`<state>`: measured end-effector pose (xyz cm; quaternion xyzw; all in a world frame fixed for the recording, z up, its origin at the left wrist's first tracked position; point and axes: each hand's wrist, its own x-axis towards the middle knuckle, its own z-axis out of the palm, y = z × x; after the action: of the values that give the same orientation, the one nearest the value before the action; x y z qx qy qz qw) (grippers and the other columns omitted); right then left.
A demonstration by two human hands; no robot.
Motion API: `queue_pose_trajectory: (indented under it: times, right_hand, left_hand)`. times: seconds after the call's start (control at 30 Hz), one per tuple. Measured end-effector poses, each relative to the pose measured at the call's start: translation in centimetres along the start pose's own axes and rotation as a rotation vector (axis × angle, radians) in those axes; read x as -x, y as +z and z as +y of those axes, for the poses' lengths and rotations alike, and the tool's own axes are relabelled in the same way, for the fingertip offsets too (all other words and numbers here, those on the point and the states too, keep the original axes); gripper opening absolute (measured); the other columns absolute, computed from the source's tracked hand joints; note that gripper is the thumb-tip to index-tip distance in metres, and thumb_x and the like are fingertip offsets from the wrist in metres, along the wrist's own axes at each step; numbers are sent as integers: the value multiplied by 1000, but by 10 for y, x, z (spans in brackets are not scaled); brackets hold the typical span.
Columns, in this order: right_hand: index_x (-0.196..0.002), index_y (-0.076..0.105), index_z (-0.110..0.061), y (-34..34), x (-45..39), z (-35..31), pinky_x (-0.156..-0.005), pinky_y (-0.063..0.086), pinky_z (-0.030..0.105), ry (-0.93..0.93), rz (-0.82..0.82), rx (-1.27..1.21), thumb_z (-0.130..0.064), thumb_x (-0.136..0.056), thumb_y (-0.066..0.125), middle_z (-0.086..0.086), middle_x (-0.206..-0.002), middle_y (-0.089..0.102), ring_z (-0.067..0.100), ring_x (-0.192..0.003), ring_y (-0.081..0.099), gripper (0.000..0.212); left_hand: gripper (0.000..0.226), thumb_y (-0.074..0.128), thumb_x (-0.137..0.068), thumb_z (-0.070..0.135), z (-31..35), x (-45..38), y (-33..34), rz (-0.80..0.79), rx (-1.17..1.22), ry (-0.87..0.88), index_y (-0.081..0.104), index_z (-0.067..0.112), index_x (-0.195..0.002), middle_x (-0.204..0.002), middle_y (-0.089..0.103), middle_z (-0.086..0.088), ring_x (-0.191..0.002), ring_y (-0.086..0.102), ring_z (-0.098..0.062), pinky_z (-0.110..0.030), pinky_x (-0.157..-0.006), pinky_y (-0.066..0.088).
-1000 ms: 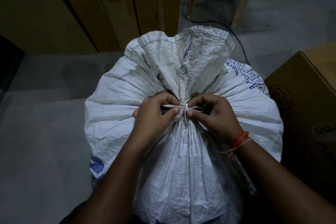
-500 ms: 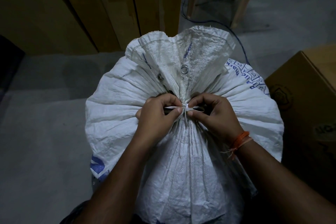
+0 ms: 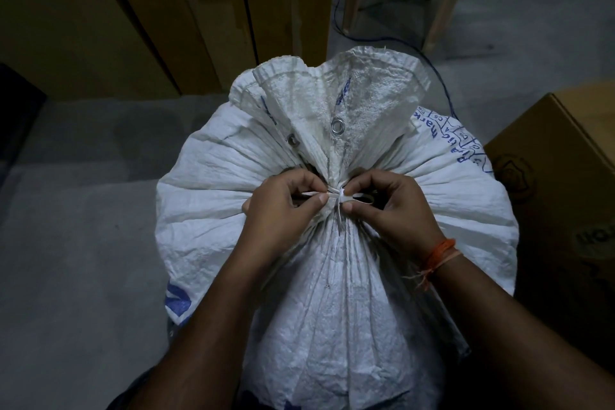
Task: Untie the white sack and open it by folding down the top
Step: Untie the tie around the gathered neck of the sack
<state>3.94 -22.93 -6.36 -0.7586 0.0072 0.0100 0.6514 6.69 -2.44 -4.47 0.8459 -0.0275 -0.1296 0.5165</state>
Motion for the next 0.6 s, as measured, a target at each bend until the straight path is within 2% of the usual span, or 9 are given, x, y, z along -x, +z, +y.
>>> queue_pose_trajectory:
  times: [0.23, 0.5, 0.6]
  right_hand:
    - [-86, 76, -9, 1, 1, -3, -80, 56, 24, -1, 12, 15, 3, -76, 85, -1, -89, 76, 11, -84, 72, 18]
    - [-84, 75, -12, 2, 1, -7, -79, 55, 20, -8, 11, 17, 7, -76, 84, 1, -90, 75, 8, -83, 72, 22]
    - [-84, 75, -14, 2, 2, -7, -81, 57, 23, -10, 12, 19, 5, -76, 84, 1, -91, 76, 11, -85, 73, 23]
  left_hand:
    - [31, 69, -76, 59, 4, 2, 3, 5, 21, 1, 77, 37, -96, -95, 83, 12, -87, 80, -14, -68, -102, 54]
    - [29, 70, -75, 58, 2, 0, 7, -9, 32, 4, 77, 37, -94, -91, 83, 10, -89, 81, -16, -68, -101, 55]
    - [23, 74, -78, 51, 4, 2, 8, -7, 43, 5, 78, 34, -92, -89, 83, 8, -87, 81, -15, -61, -99, 59]
